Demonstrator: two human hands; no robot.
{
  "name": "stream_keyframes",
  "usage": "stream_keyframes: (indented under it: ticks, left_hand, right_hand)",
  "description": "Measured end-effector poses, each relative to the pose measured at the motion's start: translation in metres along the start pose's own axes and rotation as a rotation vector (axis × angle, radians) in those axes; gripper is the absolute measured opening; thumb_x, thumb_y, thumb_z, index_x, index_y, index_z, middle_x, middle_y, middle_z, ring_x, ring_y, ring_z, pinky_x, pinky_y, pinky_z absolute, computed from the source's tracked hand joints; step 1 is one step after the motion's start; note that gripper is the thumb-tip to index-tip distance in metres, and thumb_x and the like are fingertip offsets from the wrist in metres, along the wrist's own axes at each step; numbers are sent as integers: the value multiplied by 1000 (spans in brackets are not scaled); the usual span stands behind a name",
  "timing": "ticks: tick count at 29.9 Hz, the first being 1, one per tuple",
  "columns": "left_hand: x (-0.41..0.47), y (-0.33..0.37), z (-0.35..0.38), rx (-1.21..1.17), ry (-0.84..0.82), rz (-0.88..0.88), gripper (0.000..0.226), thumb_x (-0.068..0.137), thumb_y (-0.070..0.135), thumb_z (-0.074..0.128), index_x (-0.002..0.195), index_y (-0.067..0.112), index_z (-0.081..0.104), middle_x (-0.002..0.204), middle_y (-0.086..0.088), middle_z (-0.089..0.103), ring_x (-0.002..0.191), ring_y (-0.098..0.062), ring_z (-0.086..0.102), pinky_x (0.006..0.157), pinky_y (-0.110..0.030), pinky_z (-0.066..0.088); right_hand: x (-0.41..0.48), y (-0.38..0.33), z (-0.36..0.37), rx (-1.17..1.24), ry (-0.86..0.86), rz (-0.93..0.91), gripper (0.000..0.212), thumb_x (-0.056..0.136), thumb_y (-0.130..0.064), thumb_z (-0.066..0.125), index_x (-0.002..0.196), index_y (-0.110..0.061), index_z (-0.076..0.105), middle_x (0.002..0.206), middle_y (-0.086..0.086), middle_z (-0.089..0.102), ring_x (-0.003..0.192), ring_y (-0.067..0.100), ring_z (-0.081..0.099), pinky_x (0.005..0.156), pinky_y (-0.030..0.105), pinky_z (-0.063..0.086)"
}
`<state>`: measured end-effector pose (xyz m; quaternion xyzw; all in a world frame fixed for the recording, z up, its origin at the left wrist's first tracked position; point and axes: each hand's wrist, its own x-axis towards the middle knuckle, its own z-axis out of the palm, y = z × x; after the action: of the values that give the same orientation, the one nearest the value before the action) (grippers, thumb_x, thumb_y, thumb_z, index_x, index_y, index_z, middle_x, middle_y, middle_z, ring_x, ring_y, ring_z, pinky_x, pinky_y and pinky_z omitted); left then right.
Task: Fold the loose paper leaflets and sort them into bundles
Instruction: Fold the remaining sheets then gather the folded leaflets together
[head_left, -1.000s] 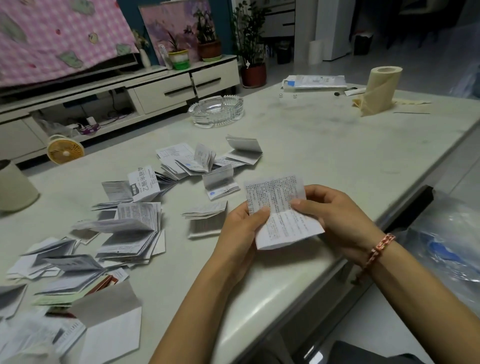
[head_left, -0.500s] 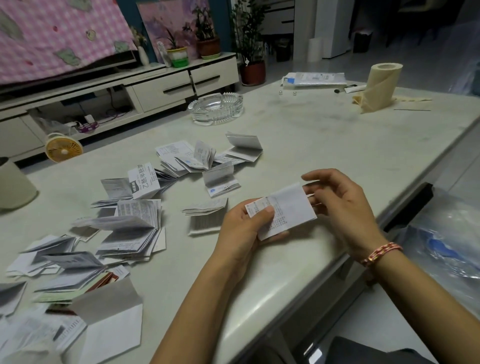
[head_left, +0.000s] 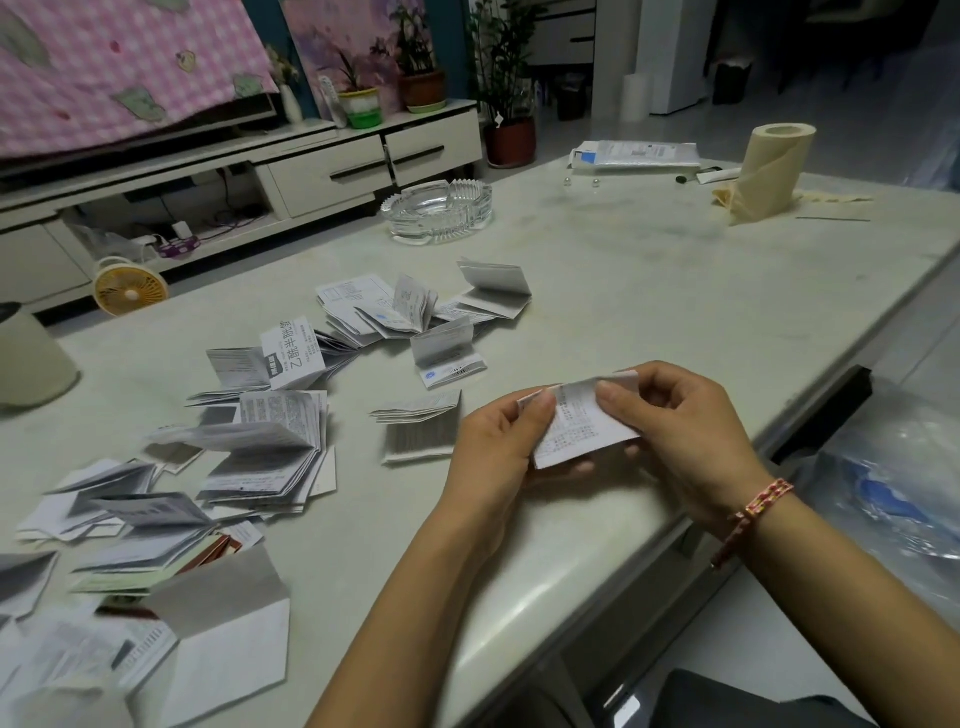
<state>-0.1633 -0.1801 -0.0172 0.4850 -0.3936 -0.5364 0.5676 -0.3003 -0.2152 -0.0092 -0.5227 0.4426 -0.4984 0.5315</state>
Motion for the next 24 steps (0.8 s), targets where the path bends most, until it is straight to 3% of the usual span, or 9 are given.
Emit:
stream_keyframes:
  ticks: [3,7,9,12,16,20,24]
  left_hand:
    - [-1,2,-2,15,-1,22,13,89,10,58,94,4,68,79,-7,72,68,-17,67,62,-28,58]
    - [-6,3,2,-3,-28,26,24,80,11,70,103,6,68,102,-14,71,94,-25,65,93,-39,51]
    - [-7,1,6,-37,21,43,24,75,21,68,97,11,70,103,-14,70,98,-26,63,98,-45,47]
    - [-8,5,10,-52,102,119,19,82,31,61,87,16,73,98,-13,71,96,-26,63,98,-48,45]
    - [-8,33,-15,-171,305,296,19,93,20,49,86,15,66,88,-3,70,85,-15,64,82,-31,51]
    - [-11,55,-55,-220,517,397,14,94,11,48,99,17,60,82,7,70,70,-1,66,61,-20,56]
    - [-14,53,-73,-133,540,333,11,91,11,54,95,18,62,85,5,69,68,-1,66,56,-18,54]
  right_hand:
    - [0,-1,0,121,18,60,4,84,-5,63,81,-4,60,71,10,58,60,15,55,41,14,43]
    - [0,-2,3,210,66,60,4,85,-6,62,84,-4,59,64,4,59,56,10,58,49,17,49]
    - [-1,-2,7,197,26,52,5,85,-6,62,83,-7,57,69,5,61,62,13,58,55,19,51]
    - [-3,-6,13,126,-112,44,9,84,-3,62,82,-9,55,73,6,63,66,15,60,59,22,53]
    - [8,-18,28,28,-190,-68,15,84,4,60,82,-11,56,73,7,64,59,11,61,55,19,50]
    - [31,-11,68,-449,-307,-212,5,88,-20,61,92,-17,62,91,8,65,78,14,56,72,25,44]
    - [46,0,102,-1057,-396,-146,61,75,-52,67,121,-13,54,121,12,51,114,26,48,89,32,40]
